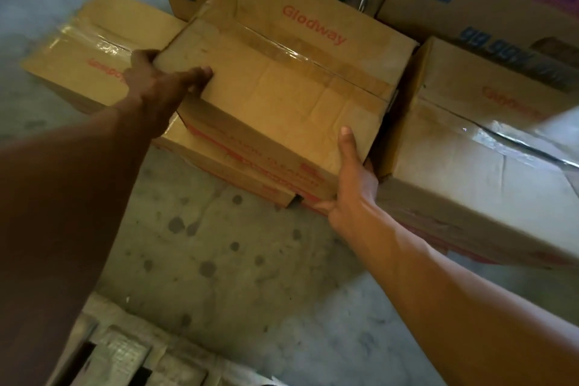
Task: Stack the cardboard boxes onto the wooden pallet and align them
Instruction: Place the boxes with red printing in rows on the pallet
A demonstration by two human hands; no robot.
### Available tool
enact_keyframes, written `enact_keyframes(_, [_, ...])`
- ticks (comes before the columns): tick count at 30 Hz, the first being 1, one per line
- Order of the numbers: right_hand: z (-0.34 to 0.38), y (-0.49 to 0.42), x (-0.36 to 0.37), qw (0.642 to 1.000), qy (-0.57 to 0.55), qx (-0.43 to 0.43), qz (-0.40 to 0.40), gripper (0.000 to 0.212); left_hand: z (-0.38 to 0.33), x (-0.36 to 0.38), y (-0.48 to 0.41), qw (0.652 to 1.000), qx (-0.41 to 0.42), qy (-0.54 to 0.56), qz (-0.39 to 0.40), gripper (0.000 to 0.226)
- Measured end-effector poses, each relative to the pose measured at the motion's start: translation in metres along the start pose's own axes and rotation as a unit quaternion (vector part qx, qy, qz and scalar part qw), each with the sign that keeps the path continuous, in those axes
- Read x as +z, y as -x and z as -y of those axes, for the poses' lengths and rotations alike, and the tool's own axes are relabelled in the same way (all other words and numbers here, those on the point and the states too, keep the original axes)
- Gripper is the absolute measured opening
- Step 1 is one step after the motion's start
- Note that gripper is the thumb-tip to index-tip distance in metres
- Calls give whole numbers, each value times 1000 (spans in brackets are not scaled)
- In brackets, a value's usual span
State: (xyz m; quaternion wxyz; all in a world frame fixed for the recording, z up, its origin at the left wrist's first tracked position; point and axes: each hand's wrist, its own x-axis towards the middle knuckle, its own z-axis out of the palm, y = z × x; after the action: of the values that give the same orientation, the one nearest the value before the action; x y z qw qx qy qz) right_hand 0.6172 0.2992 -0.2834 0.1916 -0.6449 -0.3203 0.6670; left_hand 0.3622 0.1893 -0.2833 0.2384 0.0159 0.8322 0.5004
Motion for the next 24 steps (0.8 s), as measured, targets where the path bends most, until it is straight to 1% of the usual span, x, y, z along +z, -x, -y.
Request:
enact_keyframes(2, [-2, -1, -7, 1000, -3, -10, 20, 82, 6, -6, 14, 997, -22, 70, 25, 79])
enact_keyframes(3, [-3, -1, -12, 999, 4, -19, 27, 73, 12, -12, 25, 996, -20, 83, 28, 75])
enact_keyframes(6, [-8, 13, -26, 997, 30, -48, 45, 41, 33, -37, 59, 996, -15, 89, 3, 76])
enact_keyframes(9, [-17, 42, -29, 993, 54, -65, 81, 31, 49, -78, 102, 991, -43, 121, -29, 89])
enact_keyframes(10, [-22, 55, -28, 990, 62, -74, 98, 29, 54, -97, 120, 989, -50, 133, -28, 88])
enact_keyframes(11, [-26, 69, -25, 987, 70, -86, 116, 27, 60, -115, 137, 988, -51, 143, -21, 82])
enact_keyframes(13, [-38, 99, -18, 976, 97, -119, 156, 27, 77, -156, 177, 983, -55, 172, -24, 70])
enact_keyframes(14, [-43, 112, -15, 969, 112, -134, 173, 30, 88, -173, 195, 979, -61, 195, -29, 70])
enact_keyframes(15, [-51, 130, -13, 961, 130, -145, 194, 35, 103, -193, 218, 973, -68, 216, -38, 76])
enact_keyframes(17, [-71, 164, -9, 943, 176, -163, 232, 46, 134, -230, 262, 964, -89, 243, -58, 94])
enact_keyframes(18, [-81, 182, -8, 931, 200, -172, 252, 50, 148, -247, 285, 961, -98, 251, -66, 99])
enact_keyframes(19, [-90, 196, -7, 920, 218, -183, 270, 55, 159, -259, 303, 959, -101, 257, -67, 100])
enact_keyframes(22, [-123, 240, 1, 884, 266, -204, 325, 66, 193, -300, 361, 952, -120, 259, -113, 82])
enact_keyframes(24, [-142, 261, 8, 857, 297, -221, 358, 64, 206, -321, 391, 947, -124, 258, -143, 73])
